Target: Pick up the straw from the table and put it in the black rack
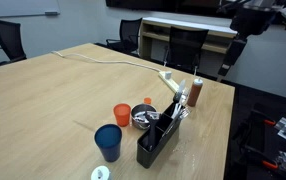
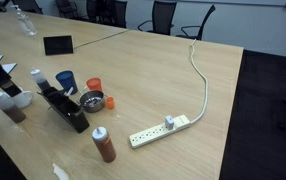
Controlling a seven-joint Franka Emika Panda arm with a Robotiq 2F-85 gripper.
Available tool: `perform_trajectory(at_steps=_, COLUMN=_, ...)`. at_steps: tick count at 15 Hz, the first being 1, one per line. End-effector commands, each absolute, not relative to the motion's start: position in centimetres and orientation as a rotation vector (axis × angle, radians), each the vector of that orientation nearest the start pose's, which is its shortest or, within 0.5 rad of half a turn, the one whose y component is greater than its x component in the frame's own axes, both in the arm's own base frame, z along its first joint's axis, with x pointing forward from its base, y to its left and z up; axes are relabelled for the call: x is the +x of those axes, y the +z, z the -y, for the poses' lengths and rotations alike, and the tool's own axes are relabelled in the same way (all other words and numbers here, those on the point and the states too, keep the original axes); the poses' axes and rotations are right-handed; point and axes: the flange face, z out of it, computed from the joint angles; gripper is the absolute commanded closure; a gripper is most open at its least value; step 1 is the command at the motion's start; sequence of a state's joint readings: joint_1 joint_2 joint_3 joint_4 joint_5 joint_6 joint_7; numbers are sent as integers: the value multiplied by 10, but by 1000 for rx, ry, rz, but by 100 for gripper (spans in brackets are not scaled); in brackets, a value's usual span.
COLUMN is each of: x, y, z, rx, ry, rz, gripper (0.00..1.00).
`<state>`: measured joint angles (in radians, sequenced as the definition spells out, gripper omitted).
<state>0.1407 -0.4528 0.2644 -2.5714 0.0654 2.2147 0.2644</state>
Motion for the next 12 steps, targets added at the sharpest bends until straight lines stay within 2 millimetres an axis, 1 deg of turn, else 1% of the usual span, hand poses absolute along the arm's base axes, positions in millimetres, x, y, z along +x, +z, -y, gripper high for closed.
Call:
perform_trajectory(at_steps=1, x=373, y=420, z=-162, rx=-3166, ry=-156, rz=131, gripper=0)
perform_trajectory(at_steps=4, x=390, y=415, z=-176, rx=-3162, ry=-115, rz=178, gripper=0)
perform_trajectory(at_steps=6, x=406, y=401, z=-193, rx=-3142, ry=-39, rz=223, gripper=0)
perform_trajectory(at_steps=8, x=430, y=385, z=-211, rx=-3136, ry=9, rz=275, gripper=0)
perform_trajectory(at_steps=9, x=443, y=380, z=-219, rx=-3130, ry=21, rz=297, gripper=0)
perform_trajectory(at_steps=12, x=488, y=374, z=-238, rx=-3129, ry=20, rz=350, gripper=0)
